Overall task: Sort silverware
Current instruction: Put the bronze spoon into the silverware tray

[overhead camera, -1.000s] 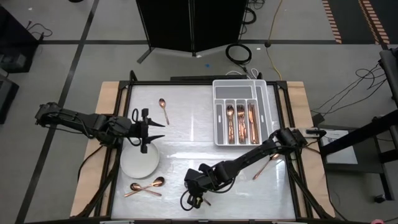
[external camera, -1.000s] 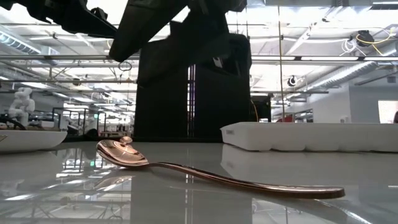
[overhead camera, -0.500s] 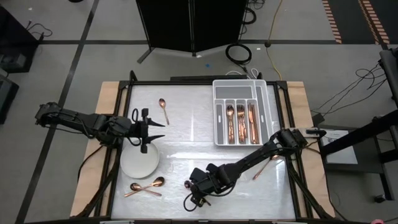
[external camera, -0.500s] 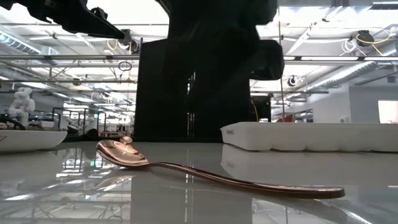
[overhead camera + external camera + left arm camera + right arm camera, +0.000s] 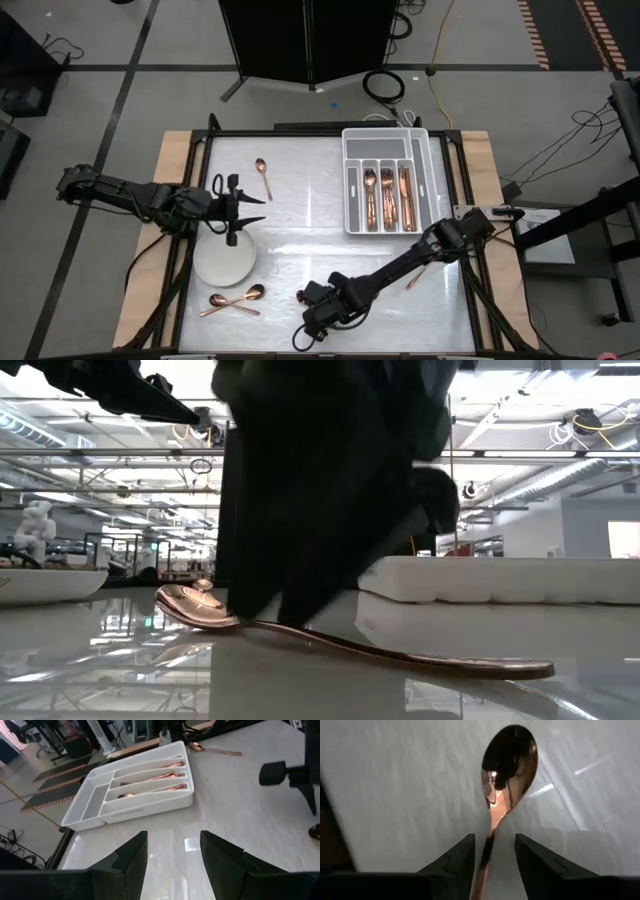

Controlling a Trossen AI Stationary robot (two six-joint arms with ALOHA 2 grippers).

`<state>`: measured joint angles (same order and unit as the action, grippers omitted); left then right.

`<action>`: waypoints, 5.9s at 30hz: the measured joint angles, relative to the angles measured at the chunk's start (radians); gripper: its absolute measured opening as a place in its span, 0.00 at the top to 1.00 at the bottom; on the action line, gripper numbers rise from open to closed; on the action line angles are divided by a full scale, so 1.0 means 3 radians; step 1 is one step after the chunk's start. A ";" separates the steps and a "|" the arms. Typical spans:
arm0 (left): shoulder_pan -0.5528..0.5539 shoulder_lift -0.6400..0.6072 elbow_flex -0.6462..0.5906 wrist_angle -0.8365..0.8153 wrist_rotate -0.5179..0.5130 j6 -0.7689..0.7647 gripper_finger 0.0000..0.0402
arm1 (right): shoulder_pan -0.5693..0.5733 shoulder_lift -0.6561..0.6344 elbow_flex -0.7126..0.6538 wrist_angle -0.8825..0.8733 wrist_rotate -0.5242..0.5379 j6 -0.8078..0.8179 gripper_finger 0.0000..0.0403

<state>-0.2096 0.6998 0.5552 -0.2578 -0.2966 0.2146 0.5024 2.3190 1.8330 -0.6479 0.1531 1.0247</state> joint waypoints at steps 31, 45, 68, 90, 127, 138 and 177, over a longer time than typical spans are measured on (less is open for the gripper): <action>0.0000 0.0001 0.0000 -0.0149 0.0003 -0.0151 0.55 | -0.0399 -0.0273 0.1272 -0.2926 0.1418 -0.0276 1.00; 0.0000 -0.0005 0.0000 -0.0436 0.0004 -0.0175 0.55 | -0.1917 -0.1446 -0.0643 -0.2174 0.1031 -0.0331 1.00; 0.0000 -0.0005 0.0000 -0.0279 -0.0148 -0.0326 0.55 | -0.2368 -0.2111 -0.2625 -0.0194 0.0702 0.0476 1.00; 0.0000 -0.0005 0.0000 -0.0281 -0.0148 -0.0328 0.55 | -0.2369 -0.2128 -0.2396 -0.0438 0.0330 0.0444 0.71; 0.0001 0.0001 0.0000 0.0545 0.0039 0.0434 0.55 | 0.0303 -0.2133 -0.2886 -0.1617 -0.0709 0.4536 0.73; 0.0001 0.0006 0.0000 0.0471 0.0043 0.0351 0.55 | 0.0250 -0.2144 -0.3264 -0.1337 -0.0801 0.4506 0.73; 0.0001 0.0012 0.0000 0.0269 0.0047 0.0094 0.55 | 0.0462 -0.1833 -0.2907 -0.0223 -0.0420 0.3670 0.96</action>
<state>-0.2092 0.7033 0.5552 -0.1772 -0.2825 0.2429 0.6409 1.7690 0.9607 -0.7148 0.0271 2.1256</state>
